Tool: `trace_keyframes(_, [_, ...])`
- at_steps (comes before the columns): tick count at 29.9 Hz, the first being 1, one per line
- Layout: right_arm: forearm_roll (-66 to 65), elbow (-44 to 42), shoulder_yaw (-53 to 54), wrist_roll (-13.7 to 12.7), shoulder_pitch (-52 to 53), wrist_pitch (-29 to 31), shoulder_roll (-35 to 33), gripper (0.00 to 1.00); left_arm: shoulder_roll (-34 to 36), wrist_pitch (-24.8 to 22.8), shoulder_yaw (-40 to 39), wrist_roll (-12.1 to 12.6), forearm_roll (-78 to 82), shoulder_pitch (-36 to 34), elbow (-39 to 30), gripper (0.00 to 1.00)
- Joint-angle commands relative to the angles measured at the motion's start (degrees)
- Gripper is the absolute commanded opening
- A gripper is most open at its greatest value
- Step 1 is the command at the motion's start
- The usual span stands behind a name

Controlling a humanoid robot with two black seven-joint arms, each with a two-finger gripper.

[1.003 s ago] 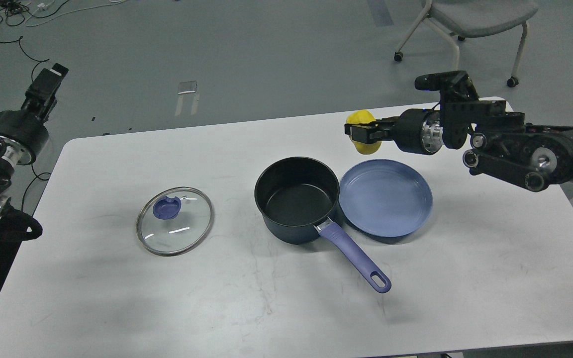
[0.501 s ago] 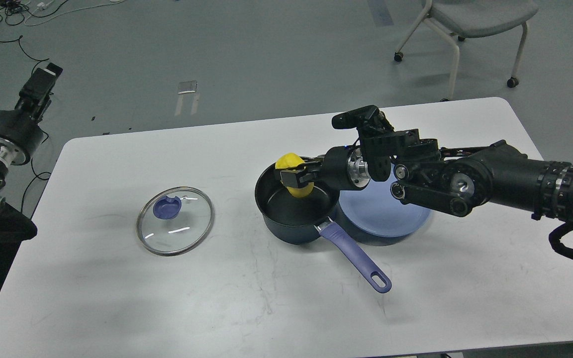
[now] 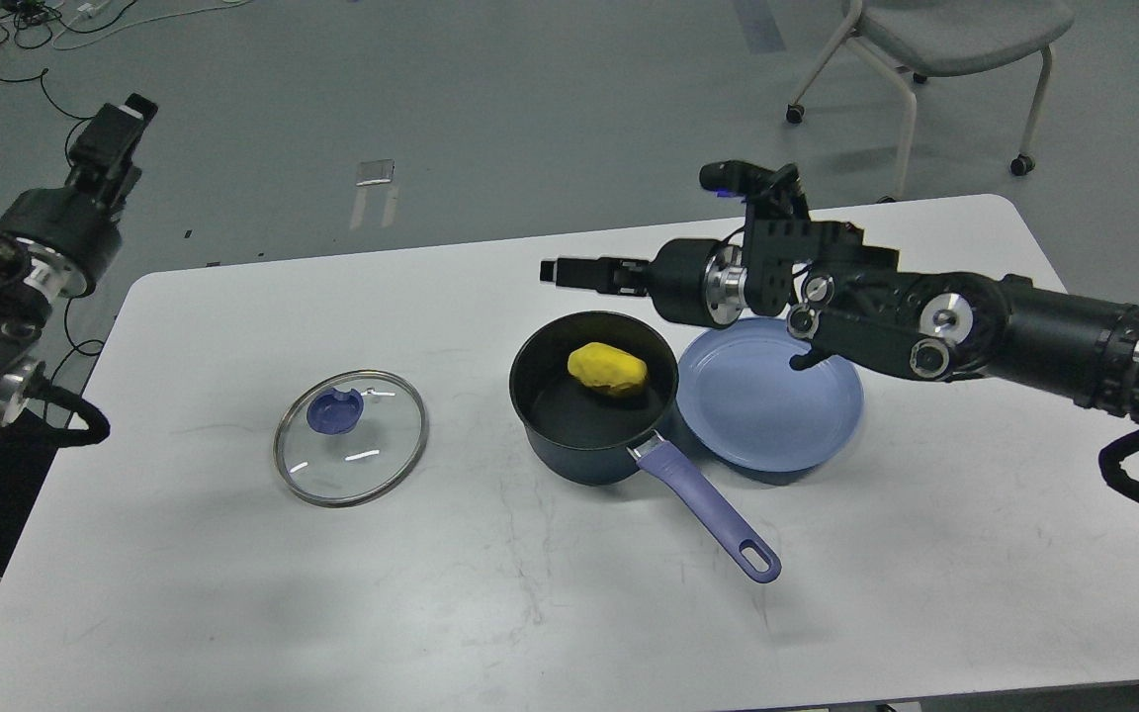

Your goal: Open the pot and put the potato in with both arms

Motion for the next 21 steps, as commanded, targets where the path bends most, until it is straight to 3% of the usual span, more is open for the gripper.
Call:
trace_keyframes(1, [7.3, 0.1, 9.3, -0.1, -1.7, 0.4, -3.5, 1.0, -4.4, -6.2, -4.6, 1.2, -8.3, -1.1, -0.1, 0.98])
trace_keyframes(4, [19.8, 0.0, 13.4, -0.1, -3.1, 0.7, -6.1, 1.0, -9.1, -9.6, -9.6, 7.2, -15.1, -1.0, -0.1, 0.98])
trace_keyframes(5, [22.7, 0.0, 14.0, -0.1, -3.4, 0.8, -6.7, 1.0, -9.9, -10.2, -10.5, 8.0, -15.8, -1.0, -0.1, 0.98])
trace_keyframes(10, [41.5, 0.2, 16.0, -0.4, -6.3, 2.5, -9.4, 1.0, -15.3, -12.4, -17.6, 10.0, -19.2, 1.7, -1.8, 0.98])
trace_keyframes(14, [47.2, 0.5, 17.2, -1.4, -8.4, 4.6, -9.6, 1.0, -18.0, -12.5, -21.4, 10.2, -21.4, 4.3, -3.7, 0.98])
trace_keyframes(17, [48.5, 0.5, 19.4, -5.8, -10.1, 5.0, -9.3, 1.0, -19.3, -12.5, -22.2, 13.4, -21.7, 8.1, -7.2, 0.98])
trace_keyframes(18, [48.5, 0.5, 20.0, -6.5, -10.6, 5.0, -9.1, 1.0, -19.4, -12.5, -22.6, 15.2, -21.9, 9.8, -9.0, 0.98])
trace_keyframes(21, [48.5, 0.5, 20.1, -6.6, -11.1, 4.8, -8.9, 1.0, -19.2, -12.5, -23.3, 17.7, -22.1, 12.0, -11.0, 0.98])
